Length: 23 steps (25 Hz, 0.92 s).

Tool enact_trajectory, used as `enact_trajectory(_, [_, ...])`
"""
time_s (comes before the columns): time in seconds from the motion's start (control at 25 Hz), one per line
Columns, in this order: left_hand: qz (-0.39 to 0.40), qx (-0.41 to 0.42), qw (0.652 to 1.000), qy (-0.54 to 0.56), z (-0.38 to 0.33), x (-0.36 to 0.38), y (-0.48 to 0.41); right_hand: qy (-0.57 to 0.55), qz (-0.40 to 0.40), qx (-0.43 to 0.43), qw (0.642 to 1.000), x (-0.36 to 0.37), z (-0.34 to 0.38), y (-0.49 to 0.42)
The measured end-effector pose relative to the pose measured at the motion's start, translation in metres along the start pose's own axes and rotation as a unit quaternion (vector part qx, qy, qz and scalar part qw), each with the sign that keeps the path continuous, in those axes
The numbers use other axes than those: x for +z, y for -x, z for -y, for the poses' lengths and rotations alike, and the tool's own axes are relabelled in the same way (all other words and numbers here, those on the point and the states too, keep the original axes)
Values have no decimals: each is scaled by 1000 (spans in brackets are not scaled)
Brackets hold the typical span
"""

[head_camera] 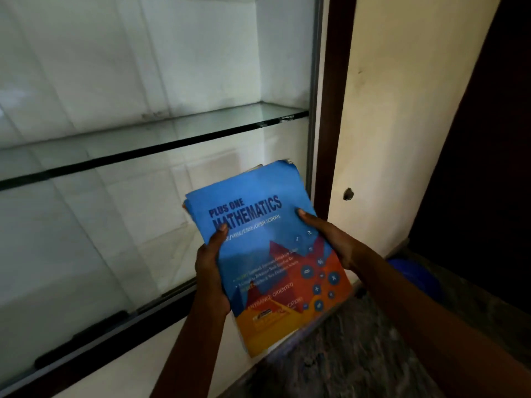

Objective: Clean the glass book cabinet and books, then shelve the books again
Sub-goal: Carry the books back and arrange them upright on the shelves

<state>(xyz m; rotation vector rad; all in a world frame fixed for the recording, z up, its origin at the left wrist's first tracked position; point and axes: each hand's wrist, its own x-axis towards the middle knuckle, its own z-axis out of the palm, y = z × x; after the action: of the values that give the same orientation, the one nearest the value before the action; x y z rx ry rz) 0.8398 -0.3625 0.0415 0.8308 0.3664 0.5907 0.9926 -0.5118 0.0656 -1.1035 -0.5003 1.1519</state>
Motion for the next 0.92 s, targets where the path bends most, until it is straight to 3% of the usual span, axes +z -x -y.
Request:
enact_trajectory(0.12, [-76,43,996,3,9,-5,10,67,29,-9,997,-3,5,-20])
enact_trajectory(0.24, [-61,34,998,4,11,-4,29,89,45,-51,994,-5,-9,-32])
enact_trajectory(0.68, [-42,-102,994,-24,60,-26,82,-86,97,88,988,-47,-99,-15])
enact_trajectory(0.92, [-89,-126,986,-59,25,-7,47,-99,53,106,988,-48,-92,-32])
